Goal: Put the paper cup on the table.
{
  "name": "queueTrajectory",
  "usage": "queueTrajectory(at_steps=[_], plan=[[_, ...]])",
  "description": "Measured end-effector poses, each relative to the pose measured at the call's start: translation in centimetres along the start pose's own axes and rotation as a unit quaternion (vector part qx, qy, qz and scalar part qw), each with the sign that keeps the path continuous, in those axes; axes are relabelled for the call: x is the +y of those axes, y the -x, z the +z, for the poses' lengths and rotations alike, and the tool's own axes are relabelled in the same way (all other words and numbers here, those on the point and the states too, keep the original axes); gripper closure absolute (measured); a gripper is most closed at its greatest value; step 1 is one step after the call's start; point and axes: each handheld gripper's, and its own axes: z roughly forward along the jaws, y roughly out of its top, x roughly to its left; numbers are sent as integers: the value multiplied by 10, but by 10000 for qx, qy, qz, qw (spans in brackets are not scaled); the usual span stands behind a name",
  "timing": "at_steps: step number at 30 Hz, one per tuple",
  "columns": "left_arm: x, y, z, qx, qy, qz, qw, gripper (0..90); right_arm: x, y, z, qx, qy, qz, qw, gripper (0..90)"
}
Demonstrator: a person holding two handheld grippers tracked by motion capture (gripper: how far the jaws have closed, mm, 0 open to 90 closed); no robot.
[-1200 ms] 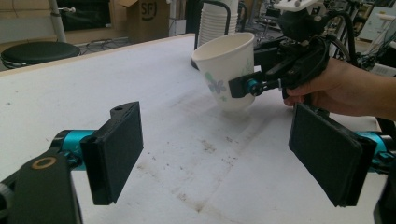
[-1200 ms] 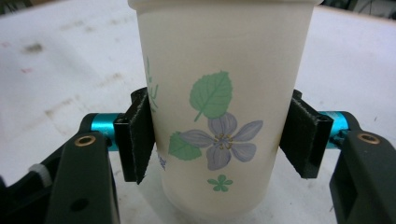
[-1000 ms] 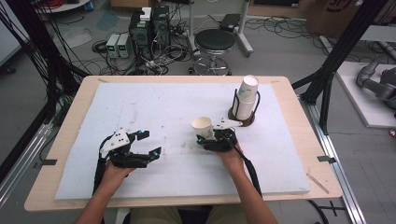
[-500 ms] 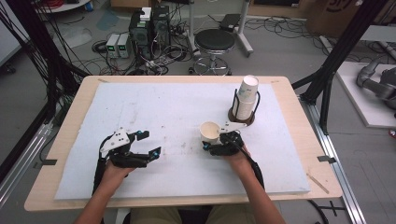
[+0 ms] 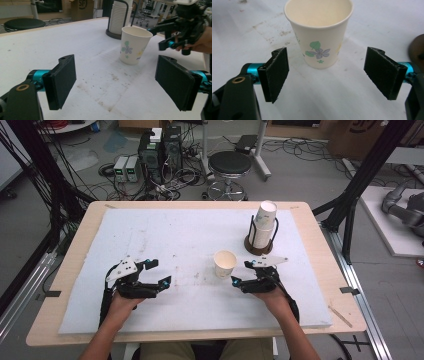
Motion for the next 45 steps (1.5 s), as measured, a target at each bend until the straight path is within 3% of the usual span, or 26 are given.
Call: queueTrajectory(at_steps=[10, 18, 31, 45], plan=[[1, -3, -4, 89, 73, -83, 9999, 171, -10, 5, -49, -168, 555, -58, 9983, 207], [2, -3, -7, 132, 150, -62, 9998, 173, -17, 3, -74, -301, 678, 9, 9972, 207], [3, 0, -16, 224, 247, 10, 9994, 174, -29, -3, -91, -420, 817, 95, 9957, 208], [0, 2, -20, 247, 198, 47, 9995, 174, -27, 0, -92, -474, 913, 99, 9946, 208]])
